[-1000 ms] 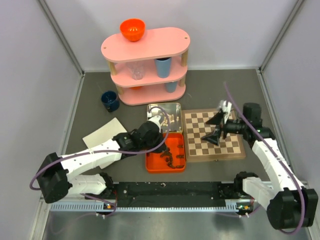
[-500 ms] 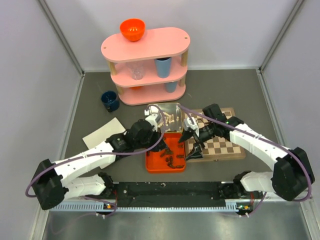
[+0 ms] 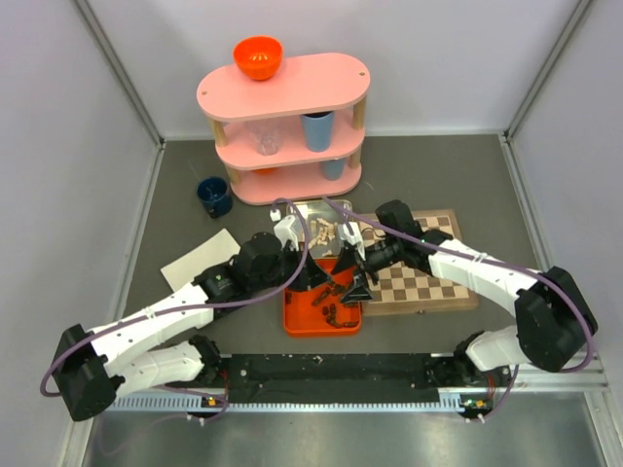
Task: Set up the chess pieces on the board
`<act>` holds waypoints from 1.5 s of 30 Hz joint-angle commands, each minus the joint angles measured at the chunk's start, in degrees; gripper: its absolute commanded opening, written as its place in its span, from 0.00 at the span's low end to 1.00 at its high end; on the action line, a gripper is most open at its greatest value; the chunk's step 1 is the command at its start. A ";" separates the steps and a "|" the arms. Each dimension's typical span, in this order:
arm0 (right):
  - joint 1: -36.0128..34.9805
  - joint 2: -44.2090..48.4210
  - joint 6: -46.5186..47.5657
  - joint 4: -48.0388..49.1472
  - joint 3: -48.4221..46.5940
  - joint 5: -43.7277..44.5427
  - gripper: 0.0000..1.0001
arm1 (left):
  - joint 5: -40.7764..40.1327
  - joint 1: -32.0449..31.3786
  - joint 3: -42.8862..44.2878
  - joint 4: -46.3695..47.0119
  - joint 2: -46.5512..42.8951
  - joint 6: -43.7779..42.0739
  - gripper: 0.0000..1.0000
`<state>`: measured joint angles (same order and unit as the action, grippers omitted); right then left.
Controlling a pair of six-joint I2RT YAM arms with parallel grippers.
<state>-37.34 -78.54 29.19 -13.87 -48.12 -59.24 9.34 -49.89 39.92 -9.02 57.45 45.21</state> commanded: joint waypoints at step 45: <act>-3.44 -8.29 4.65 -5.47 -4.18 9.67 0.33 | -7.06 2.87 -2.13 -6.89 -9.19 -3.37 0.00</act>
<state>-38.89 -85.56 31.16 -17.98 -49.32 -52.07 3.62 -47.24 37.78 -14.44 50.04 44.03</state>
